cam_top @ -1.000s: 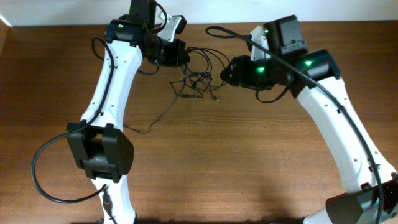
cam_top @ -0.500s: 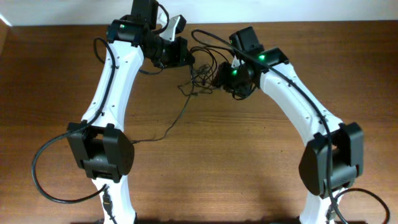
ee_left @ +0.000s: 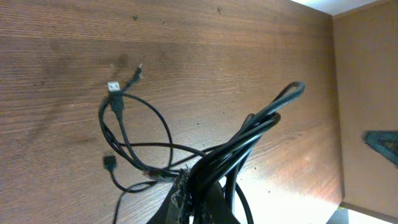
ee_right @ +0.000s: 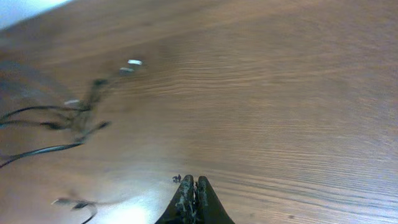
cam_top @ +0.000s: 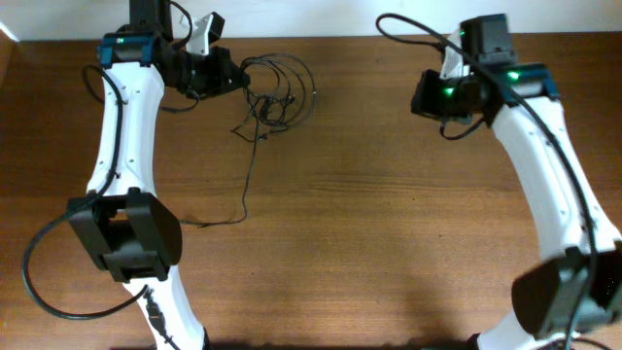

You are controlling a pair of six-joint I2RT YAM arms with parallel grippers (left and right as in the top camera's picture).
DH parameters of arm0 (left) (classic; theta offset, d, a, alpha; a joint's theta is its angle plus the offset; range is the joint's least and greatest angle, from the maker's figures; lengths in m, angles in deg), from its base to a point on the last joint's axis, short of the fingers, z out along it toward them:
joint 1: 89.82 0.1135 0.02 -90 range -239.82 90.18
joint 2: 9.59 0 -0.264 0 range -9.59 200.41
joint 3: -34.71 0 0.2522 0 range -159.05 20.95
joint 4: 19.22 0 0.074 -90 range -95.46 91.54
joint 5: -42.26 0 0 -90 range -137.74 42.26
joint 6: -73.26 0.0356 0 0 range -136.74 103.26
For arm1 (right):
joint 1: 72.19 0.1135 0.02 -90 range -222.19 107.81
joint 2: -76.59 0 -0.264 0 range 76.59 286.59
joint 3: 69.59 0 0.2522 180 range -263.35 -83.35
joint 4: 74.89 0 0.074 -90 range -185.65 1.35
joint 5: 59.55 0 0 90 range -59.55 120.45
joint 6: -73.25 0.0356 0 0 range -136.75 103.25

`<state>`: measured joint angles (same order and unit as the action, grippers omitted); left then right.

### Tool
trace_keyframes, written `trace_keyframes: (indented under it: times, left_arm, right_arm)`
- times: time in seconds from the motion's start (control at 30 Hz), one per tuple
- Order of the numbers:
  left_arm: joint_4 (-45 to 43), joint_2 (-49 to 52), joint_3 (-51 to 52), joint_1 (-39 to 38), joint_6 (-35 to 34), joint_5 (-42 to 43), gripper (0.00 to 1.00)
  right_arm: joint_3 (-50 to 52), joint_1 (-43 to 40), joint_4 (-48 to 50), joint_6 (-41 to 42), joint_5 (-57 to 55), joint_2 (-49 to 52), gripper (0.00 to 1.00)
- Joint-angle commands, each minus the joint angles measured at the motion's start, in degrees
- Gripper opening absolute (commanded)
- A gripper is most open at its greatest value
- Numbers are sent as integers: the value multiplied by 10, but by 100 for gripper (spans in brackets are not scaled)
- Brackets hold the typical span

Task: Untangle cables

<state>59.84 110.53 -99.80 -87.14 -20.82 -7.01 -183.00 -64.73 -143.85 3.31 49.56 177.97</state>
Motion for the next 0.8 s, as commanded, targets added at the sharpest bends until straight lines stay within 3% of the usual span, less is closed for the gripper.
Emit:
trace_keyframes:
  times: [0.0, 0.03, 0.1, 0.13, 0.23, 0.37, 0.43, 0.47, 0.53, 0.57, 0.63, 0.77]
  left_arm:
    - [0, -20, -4, -11, 7, 65, 0]
    - [-1, -20, -4, -15, -16, 104, 0]
    - [-1, -20, -4, -15, -43, 136, 0]
    - [-1, -20, -4, -15, -57, 168, 0]
    - [-1, -20, -4, -15, -57, 261, 0]
    - [-1, -20, -4, -15, -57, 334, 0]
    - [-1, -20, -4, -15, -57, 354, 0]
    - [-1, -20, -4, -15, -57, 356, 0]
    - [-1, -20, -4, -15, -57, 355, 0]
    - [-1, -20, -4, -14, -56, 343, 0]
    - [-10, -20, -4, -8, -53, 237, 0]
    - [-12, -20, -4, -4, -53, -128, 0]
  right_arm:
    - [-7, 25, 6, -20, 74, -4, 11]
    - [-7, 46, 19, -16, 75, -3, 33]
    - [-7, 69, 40, -16, 71, -3, 59]
    - [-7, 87, 61, -16, 56, 0, 66]
    - [-7, 122, 86, -16, 9, 11, 73]
    - [-7, 136, 106, -16, -10, 40, 74]
    - [-7, 136, 129, -16, -15, 60, 71]
    - [-7, 136, 139, -16, -23, 66, 62]
    - [-7, 136, 142, -16, -59, 70, 37]
    - [-8, 134, 137, -16, -80, 70, 20]
    - [-8, 125, 112, -16, -110, 59, 6]
    - [-8, 96, 44, -16, -169, 5, 4]
